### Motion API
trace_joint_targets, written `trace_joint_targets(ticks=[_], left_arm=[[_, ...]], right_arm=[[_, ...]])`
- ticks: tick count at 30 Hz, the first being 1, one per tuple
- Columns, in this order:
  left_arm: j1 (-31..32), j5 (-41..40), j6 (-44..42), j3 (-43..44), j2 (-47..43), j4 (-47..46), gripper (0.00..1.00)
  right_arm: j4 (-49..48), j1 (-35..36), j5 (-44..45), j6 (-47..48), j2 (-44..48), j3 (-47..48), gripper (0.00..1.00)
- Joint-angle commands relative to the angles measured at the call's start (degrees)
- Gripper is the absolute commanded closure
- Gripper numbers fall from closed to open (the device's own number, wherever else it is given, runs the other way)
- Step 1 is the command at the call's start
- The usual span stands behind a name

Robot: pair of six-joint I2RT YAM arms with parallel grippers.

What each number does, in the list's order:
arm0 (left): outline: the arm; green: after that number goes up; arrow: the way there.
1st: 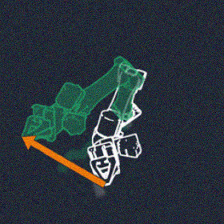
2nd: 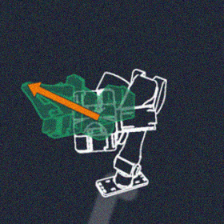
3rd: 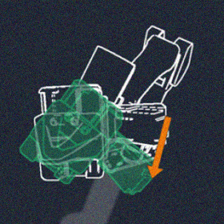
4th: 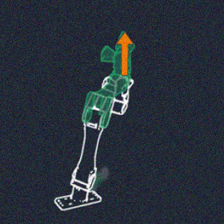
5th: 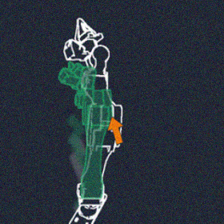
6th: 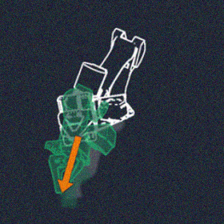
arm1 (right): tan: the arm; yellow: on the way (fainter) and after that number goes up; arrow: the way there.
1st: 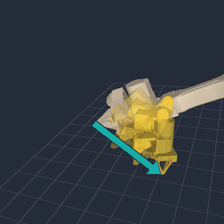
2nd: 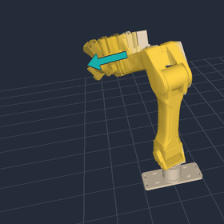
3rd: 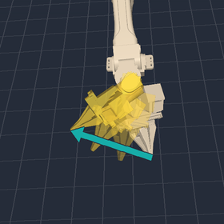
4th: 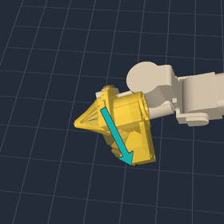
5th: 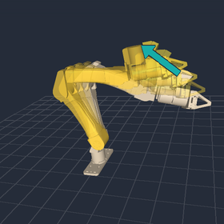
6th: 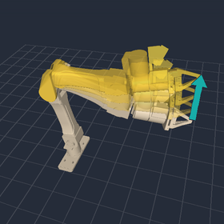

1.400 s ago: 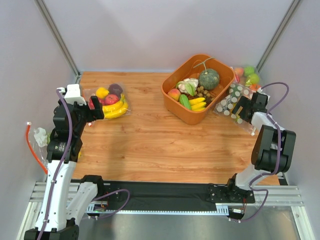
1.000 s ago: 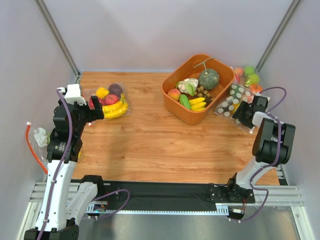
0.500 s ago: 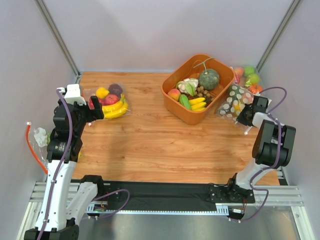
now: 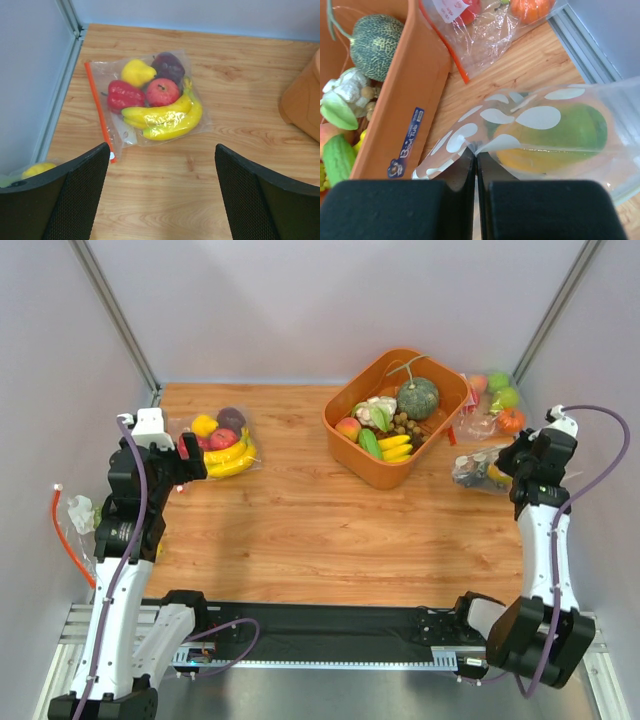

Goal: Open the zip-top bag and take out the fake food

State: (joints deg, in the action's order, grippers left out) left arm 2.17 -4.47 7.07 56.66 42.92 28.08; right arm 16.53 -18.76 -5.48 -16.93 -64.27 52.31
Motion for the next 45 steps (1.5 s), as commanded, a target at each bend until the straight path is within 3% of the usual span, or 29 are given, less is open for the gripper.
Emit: trace_joint_targets(ticks=[1, 7, 17, 24, 29, 33, 36, 45], left_arm=[[-0.1, 3.9, -0.2, 0.1, 0.1, -0.8, 0.08], [1.6, 10.0, -0.5, 0.0, 0.0, -1.8, 0.13], [12.1, 8.2, 1.7, -1.3, -1.1, -2.2, 0.13], [32.2, -5.5, 2.4, -1.6, -1.2, 0.0, 0.13], [44.0, -12.1, 6.4, -4.4, 2.2, -4.2, 0.13], [55.0, -17.8, 7.0, -4.5, 6.2, -8.1, 0.12], [59.3, -17.6, 7.8, -4.1, 7.9, -10.8, 0.11], [62.3, -9.5, 9.5, -9.1, 7.5, -18.9, 0.1]], right_arm=[[3.6, 0.3, 0.3, -0.8, 5.8, 0.2, 1.0], [3.0, 1.5, -7.0, -3.6, 15.1, -3.8, 1.0], [2.9, 11.7, -10.3, -3.6, 20.6, -5.8, 1.0], [6.4, 16.5, -14.1, -1.8, 21.6, -4.5, 1.0], [7.0, 21.0, -17.6, -2.5, 21.9, -4.3, 1.0], [8.7, 26.6, -14.8, -2.8, 22.3, -4.3, 1.0], [7.5, 32.8, -11.1, -4.6, 22.1, -4.7, 1.0], [1.8, 51.4, -3.5, -8.0, 14.7, -3.4, 1.0]])
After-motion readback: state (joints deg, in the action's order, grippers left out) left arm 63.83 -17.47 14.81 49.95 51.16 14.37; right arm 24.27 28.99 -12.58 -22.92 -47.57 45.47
